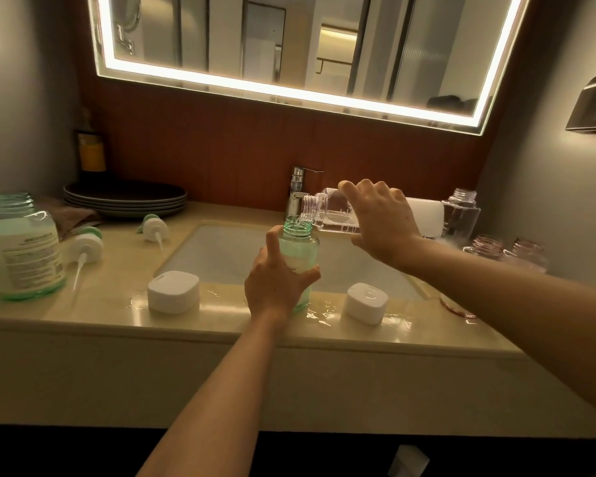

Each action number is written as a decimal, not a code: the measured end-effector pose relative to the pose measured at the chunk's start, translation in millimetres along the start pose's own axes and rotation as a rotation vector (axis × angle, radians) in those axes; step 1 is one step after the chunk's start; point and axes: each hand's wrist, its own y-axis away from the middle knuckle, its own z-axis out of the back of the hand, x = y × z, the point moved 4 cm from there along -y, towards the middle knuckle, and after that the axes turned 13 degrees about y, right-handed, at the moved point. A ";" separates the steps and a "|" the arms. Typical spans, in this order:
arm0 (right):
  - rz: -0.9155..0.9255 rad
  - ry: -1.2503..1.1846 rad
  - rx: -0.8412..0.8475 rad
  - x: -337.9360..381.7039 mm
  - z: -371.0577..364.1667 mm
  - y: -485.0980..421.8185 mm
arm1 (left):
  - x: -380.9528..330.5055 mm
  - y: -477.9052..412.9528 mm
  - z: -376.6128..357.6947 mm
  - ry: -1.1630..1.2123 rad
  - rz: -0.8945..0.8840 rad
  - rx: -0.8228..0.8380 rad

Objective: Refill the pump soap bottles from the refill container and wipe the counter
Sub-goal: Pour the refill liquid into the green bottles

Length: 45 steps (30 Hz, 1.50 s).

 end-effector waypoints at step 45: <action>0.009 0.014 -0.014 -0.9 -1.1 0.4 | 0.5 0.1 1.5 -0.015 -0.025 0.011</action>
